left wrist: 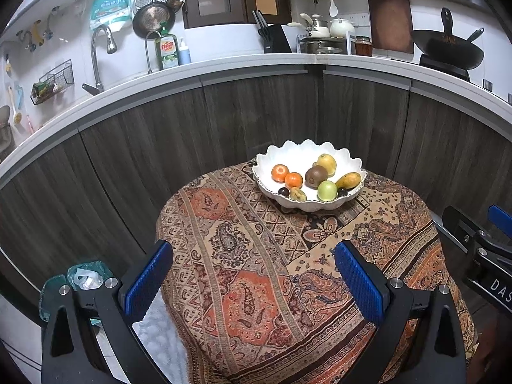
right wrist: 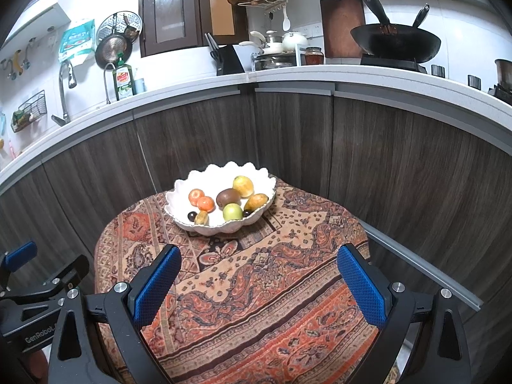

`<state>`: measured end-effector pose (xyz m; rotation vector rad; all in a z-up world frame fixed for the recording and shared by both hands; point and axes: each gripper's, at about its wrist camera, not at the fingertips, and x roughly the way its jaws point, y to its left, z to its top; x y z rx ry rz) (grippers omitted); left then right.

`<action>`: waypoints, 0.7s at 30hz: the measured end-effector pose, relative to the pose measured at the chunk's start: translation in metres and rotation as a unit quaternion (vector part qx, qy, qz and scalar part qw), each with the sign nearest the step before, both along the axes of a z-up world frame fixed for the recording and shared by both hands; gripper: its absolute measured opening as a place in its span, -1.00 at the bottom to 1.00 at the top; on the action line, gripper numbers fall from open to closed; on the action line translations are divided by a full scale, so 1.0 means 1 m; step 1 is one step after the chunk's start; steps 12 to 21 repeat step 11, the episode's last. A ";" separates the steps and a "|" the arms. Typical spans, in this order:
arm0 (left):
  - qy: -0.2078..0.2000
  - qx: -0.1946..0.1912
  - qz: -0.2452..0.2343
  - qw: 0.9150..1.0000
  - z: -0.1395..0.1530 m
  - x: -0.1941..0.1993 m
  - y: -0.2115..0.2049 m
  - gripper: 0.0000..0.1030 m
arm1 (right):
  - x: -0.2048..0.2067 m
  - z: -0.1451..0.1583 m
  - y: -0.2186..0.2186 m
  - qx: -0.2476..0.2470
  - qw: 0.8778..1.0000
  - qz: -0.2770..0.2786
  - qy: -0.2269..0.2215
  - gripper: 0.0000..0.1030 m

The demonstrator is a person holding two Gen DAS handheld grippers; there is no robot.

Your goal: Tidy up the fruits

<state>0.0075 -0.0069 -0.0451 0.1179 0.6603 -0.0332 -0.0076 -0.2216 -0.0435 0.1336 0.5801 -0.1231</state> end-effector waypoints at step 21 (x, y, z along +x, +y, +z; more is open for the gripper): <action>0.004 0.001 -0.002 1.000 -0.005 0.003 0.000 0.99 | 0.000 -0.002 0.001 0.001 1.000 -0.003 0.003 0.92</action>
